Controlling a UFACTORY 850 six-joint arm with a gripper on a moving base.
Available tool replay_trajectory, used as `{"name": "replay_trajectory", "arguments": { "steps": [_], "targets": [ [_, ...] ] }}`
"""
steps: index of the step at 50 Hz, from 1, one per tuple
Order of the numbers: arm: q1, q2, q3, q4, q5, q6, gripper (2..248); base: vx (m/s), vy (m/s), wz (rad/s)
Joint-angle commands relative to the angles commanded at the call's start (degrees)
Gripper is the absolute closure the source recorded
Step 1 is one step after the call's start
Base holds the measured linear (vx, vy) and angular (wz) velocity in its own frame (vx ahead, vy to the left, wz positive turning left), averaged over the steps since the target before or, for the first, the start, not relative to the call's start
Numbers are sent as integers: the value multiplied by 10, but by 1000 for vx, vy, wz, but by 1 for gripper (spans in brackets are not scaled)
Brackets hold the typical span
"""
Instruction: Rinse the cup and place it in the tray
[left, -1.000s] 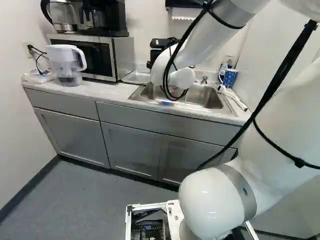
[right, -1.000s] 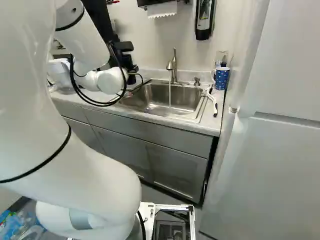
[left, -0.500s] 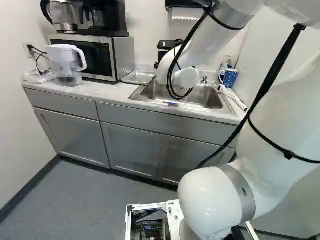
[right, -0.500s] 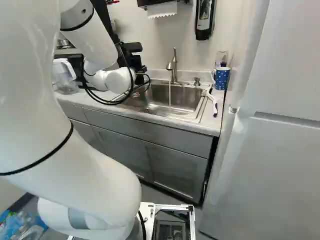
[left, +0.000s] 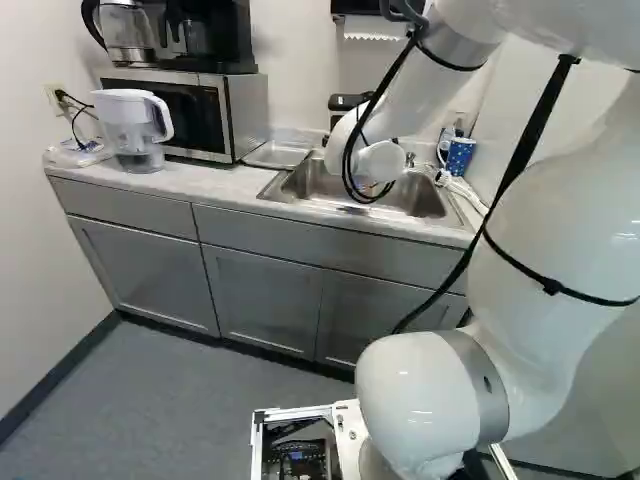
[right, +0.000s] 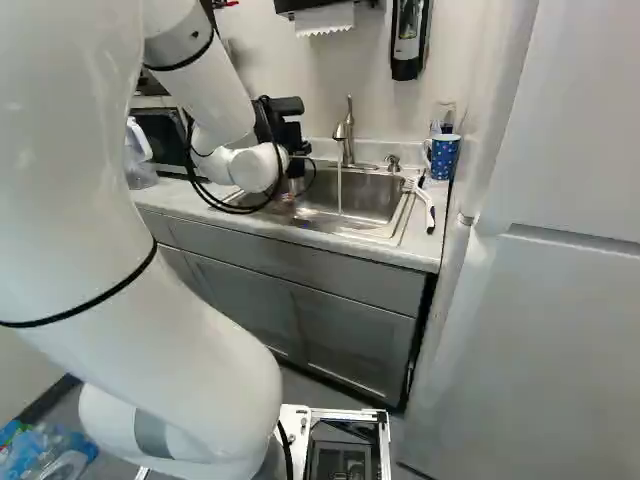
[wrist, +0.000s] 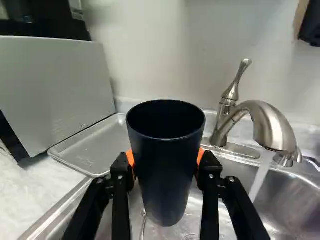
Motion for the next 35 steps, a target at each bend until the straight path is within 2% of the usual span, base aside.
{"name": "replay_trajectory", "arguments": {
  "steps": [35],
  "targets": [
    [-45, -36, 9, 0, 42, 0, 124, 0, 0, 0]
  ]
}}
